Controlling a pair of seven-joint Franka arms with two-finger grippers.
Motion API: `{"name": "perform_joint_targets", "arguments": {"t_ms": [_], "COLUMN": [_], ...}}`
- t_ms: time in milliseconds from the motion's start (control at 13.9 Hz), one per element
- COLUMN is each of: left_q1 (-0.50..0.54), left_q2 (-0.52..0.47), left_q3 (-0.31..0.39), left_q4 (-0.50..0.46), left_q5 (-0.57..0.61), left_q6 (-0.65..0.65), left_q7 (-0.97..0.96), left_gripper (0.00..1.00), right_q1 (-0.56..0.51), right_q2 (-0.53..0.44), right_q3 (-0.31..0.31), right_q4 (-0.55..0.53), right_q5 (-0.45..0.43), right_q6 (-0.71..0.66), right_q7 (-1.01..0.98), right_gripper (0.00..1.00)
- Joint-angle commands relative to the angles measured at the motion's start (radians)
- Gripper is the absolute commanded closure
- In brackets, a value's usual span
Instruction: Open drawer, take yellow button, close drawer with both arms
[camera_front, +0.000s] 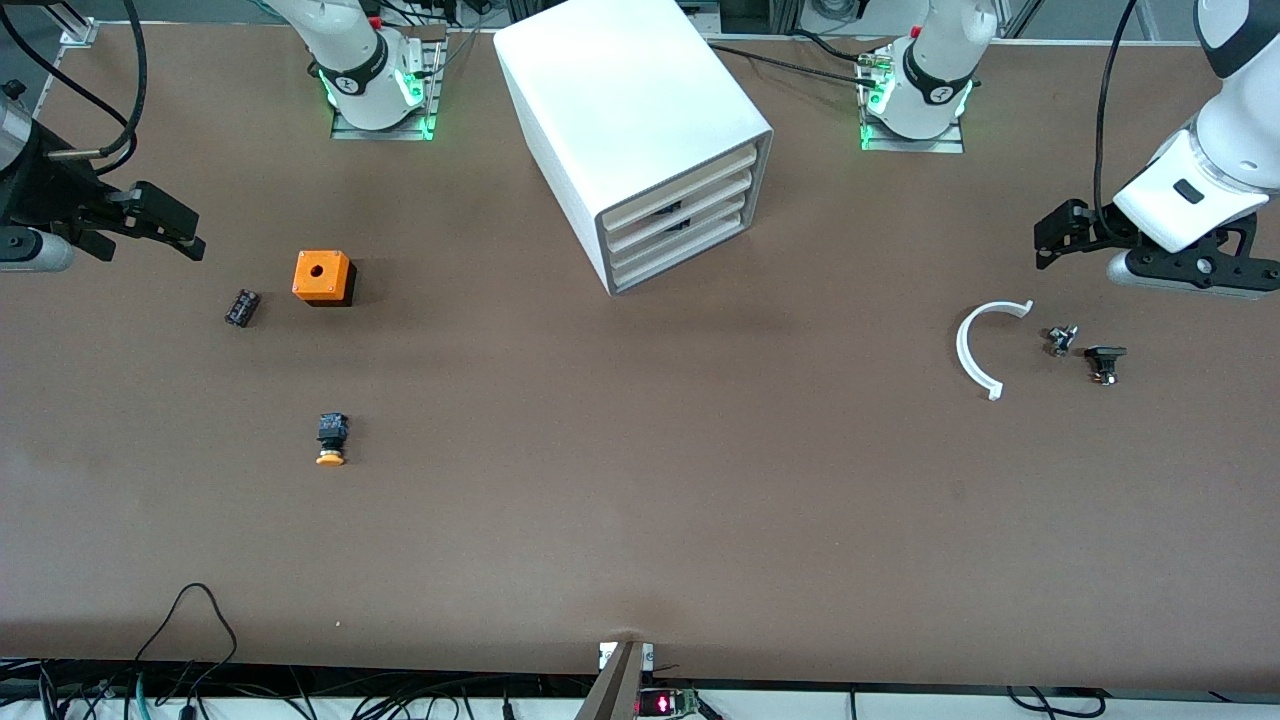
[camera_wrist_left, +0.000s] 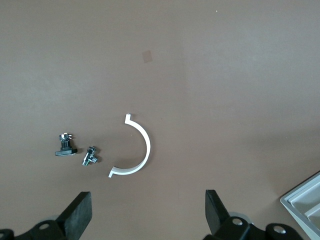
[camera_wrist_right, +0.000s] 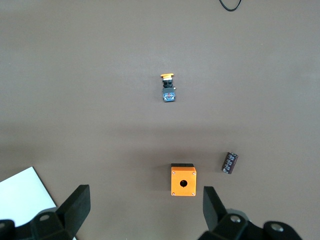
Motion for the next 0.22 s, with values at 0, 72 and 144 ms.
{"name": "perform_joint_targets", "arguments": {"t_ms": [0, 72, 144], "left_q1": [-0.014, -0.015, -0.017], "left_q2": [-0.01, -0.01, -0.01], "left_q3": [0.007, 0.007, 0.007], "left_q4": [0.014, 0.014, 0.014], "left_q5": [-0.003, -0.003, -0.003], "left_q6": [-0.023, -0.023, -0.023], "left_q7": [0.004, 0.002, 0.002], "left_gripper": [0.0, 0.0, 0.0], "right_q1": [-0.009, -0.009, -0.009], "right_q2": [0.014, 0.015, 0.017], "right_q3": [0.014, 0.014, 0.014], "right_q4": [0.042, 0.042, 0.042], "right_q5": [-0.008, -0.008, -0.007], "right_q6": [-0.022, -0.022, -0.024], "right_q7": [0.006, 0.006, 0.006], "right_gripper": [0.0, 0.0, 0.0]}}
